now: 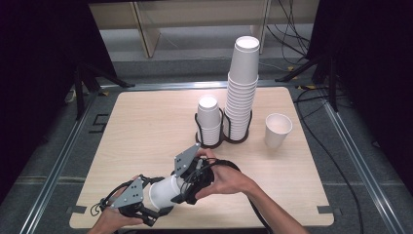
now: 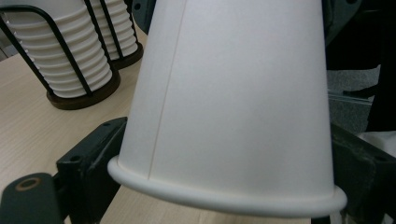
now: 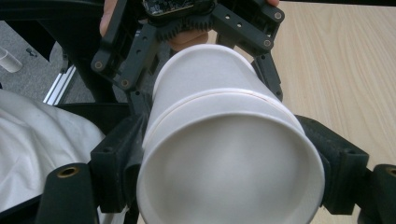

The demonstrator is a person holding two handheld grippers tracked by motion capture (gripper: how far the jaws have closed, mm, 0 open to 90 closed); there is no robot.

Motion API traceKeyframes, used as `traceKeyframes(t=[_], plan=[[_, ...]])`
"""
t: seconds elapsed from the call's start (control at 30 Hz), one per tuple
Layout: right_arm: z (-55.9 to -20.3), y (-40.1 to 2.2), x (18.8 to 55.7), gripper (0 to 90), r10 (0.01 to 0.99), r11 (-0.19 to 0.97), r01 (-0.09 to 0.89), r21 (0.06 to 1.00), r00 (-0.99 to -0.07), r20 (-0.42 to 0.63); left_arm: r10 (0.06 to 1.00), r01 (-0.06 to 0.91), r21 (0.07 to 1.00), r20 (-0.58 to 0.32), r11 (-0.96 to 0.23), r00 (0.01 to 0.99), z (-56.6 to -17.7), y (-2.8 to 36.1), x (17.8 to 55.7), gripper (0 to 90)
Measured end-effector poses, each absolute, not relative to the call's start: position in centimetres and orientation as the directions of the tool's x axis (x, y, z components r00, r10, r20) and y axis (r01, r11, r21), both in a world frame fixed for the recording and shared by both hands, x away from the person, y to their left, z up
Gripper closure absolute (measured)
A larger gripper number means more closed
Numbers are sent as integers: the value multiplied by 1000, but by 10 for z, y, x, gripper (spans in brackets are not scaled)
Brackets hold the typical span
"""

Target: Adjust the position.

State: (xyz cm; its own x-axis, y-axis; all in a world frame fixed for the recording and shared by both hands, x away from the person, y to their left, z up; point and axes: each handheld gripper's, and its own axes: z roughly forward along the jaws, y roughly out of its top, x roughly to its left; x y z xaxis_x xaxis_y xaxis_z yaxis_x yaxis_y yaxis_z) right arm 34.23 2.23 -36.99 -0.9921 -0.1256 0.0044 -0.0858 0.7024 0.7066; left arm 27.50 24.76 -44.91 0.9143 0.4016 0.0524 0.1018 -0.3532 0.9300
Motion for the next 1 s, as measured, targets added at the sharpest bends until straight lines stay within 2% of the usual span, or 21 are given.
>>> traceKeyframes(t=[0.2,0.57,0.6,0.7,0.77,0.83,1.0], plan=[[-368,21,341,240,-121,681,-59,730,-992,32,402,103,940,40,-327,915,-448,250,276,86],[-357,13,344,242,-109,615,-44,787,-994,30,414,114,977,-31,-178,910,-443,256,278,79],[-356,11,342,241,-89,615,-3,789,-994,66,416,117,978,-36,-172,908,-442,257,277,79],[-354,8,346,241,-108,574,-22,819,-993,49,412,113,986,-54,-120,910,-441,257,277,79],[-354,5,347,242,-96,566,16,824,-992,86,418,107,985,-42,-134,908,-439,259,277,81],[-356,3,349,241,-109,547,-1,837,-992,70,421,113,985,-50,-127,905,-440,259,277,81],[-358,-2,352,242,-103,535,38,844,-989,110,416,113,989,-62,-98,907,-441,257,277,85]])
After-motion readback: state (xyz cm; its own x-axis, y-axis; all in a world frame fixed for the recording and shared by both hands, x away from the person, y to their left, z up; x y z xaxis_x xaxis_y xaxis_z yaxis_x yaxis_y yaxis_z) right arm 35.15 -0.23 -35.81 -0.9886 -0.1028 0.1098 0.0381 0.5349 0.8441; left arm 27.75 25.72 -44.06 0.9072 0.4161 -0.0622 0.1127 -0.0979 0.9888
